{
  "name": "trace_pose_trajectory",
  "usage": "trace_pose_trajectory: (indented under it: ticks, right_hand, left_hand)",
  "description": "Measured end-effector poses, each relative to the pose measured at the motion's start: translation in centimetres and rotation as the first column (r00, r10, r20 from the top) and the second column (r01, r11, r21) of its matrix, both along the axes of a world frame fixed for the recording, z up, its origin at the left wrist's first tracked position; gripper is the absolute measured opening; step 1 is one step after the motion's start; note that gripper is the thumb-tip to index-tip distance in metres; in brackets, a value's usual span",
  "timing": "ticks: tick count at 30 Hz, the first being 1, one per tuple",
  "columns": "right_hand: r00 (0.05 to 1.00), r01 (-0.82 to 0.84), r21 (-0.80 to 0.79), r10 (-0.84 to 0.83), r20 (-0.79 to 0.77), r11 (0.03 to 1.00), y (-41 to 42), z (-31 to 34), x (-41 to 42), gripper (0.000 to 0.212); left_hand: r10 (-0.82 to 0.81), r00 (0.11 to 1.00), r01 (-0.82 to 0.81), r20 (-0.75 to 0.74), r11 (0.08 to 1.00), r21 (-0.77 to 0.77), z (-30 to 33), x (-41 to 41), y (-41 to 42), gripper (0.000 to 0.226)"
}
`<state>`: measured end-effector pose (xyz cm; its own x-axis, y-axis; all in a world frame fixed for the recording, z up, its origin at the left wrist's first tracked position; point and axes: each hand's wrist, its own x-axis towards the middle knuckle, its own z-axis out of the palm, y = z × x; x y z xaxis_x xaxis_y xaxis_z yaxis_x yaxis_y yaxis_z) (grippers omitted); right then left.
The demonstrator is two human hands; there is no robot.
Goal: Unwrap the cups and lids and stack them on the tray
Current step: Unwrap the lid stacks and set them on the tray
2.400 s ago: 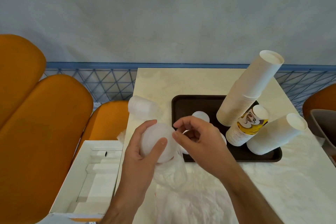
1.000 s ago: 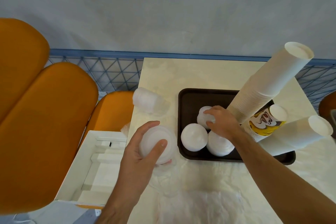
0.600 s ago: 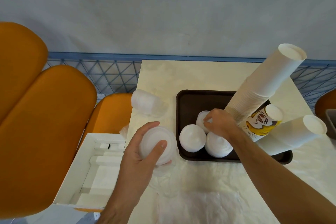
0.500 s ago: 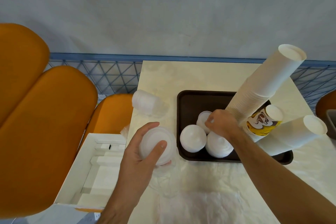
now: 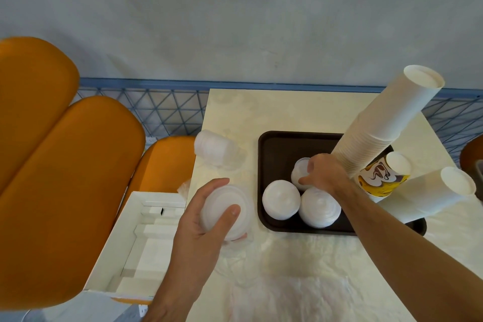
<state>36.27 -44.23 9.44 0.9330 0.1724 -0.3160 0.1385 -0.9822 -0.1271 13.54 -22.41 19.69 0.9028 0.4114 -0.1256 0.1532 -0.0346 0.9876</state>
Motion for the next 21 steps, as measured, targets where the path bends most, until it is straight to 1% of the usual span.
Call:
trace_pose_trajectory:
  ticks: [2, 7, 12, 14, 16, 18, 20, 21]
  right_hand:
    - [1.000, -0.005, -0.030, 0.005, -0.007, 1.000, -0.1, 0.0, 0.1, 0.041]
    - [0.998, 0.010, -0.045, -0.012, -0.054, 0.999, -0.1, 0.4, 0.3, 0.041]
    - [0.998, -0.060, -0.071, 0.058, -0.029, 0.996, -0.1, 0.1, 0.4, 0.036]
    - [0.996, -0.086, -0.045, 0.085, -0.017, 0.995, -0.2, 0.1, 0.5, 0.035]
    - [0.997, -0.076, 0.023, 0.076, -0.016, 0.997, -0.3, 0.2, 0.5, 0.040]
    - [0.998, -0.059, 0.141, 0.057, 0.019, 0.988, -0.1, 1.1, 0.0, 0.037]
    - [0.997, -0.042, 0.350, 0.018, 0.074, 0.936, 0.7, 3.1, -1.1, 0.020]
    - [0.998, -0.027, 0.487, -0.006, 0.066, 0.873, 1.2, 4.6, -2.2, 0.013]
  left_hand:
    - [0.003, 1.000, -0.003, 0.001, 1.000, 0.000, -0.1, 0.0, 0.0, 0.040]
    - [-0.007, 1.000, 0.007, 0.011, 1.000, -0.001, -0.2, 0.0, -0.3, 0.039]
    - [-0.004, 1.000, 0.005, 0.022, 1.000, -0.023, -0.3, 0.0, -0.3, 0.039]
    - [-0.006, 1.000, 0.006, 0.024, 1.000, -0.005, -0.3, 0.0, -0.4, 0.040]
    - [0.004, 1.000, -0.004, 0.026, 1.000, -0.009, -0.2, 0.0, -0.3, 0.043]
    - [0.008, 1.000, -0.008, 0.021, 1.000, 0.020, -0.2, 0.0, -0.2, 0.051]
    - [0.021, 1.000, -0.021, 0.007, 0.998, 0.066, -0.3, 0.0, 0.0, 0.061]
    - [0.033, 0.999, -0.033, -0.004, 0.996, 0.082, -0.5, 0.0, 0.0, 0.063]
